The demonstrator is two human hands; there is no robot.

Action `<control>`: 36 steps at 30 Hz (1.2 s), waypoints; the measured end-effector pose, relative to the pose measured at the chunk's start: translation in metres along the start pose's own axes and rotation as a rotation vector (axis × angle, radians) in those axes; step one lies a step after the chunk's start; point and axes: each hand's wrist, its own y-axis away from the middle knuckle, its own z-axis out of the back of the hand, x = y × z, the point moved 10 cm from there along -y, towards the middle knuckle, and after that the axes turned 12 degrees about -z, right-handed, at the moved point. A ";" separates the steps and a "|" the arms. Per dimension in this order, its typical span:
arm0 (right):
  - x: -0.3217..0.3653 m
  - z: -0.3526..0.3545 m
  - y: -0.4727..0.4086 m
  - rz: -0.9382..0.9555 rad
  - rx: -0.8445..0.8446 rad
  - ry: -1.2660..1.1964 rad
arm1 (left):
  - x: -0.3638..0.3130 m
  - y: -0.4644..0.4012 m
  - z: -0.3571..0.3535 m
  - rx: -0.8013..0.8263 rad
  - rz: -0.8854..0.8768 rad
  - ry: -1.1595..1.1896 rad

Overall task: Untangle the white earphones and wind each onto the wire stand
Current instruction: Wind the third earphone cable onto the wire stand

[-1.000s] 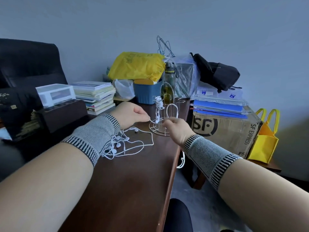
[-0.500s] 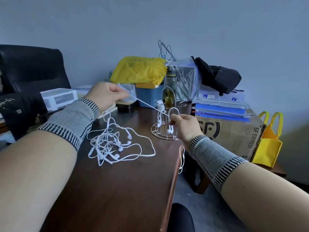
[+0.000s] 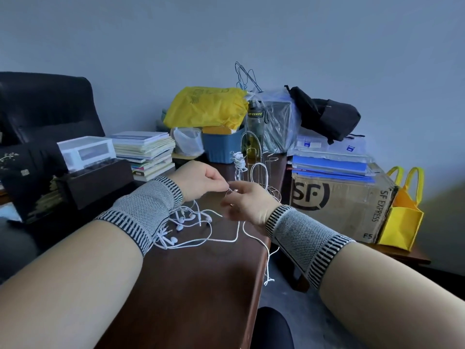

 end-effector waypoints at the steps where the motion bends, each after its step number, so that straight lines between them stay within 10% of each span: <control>1: 0.001 -0.001 0.001 0.001 0.000 0.012 | 0.000 0.001 -0.001 0.015 0.000 -0.007; 9: 0.027 0.016 0.000 0.106 -0.133 -0.166 | -0.044 -0.005 0.080 -0.197 -0.117 -0.041; 16: -0.004 0.043 0.001 0.019 -0.286 -0.171 | 0.029 0.010 0.033 0.100 0.060 -0.311; 27: 0.010 0.022 -0.005 -0.049 -0.280 0.873 | 0.028 0.010 0.024 0.007 0.117 0.140; 36: 0.027 0.002 -0.013 0.144 -0.114 0.393 | 0.021 0.014 0.002 -0.010 0.145 0.322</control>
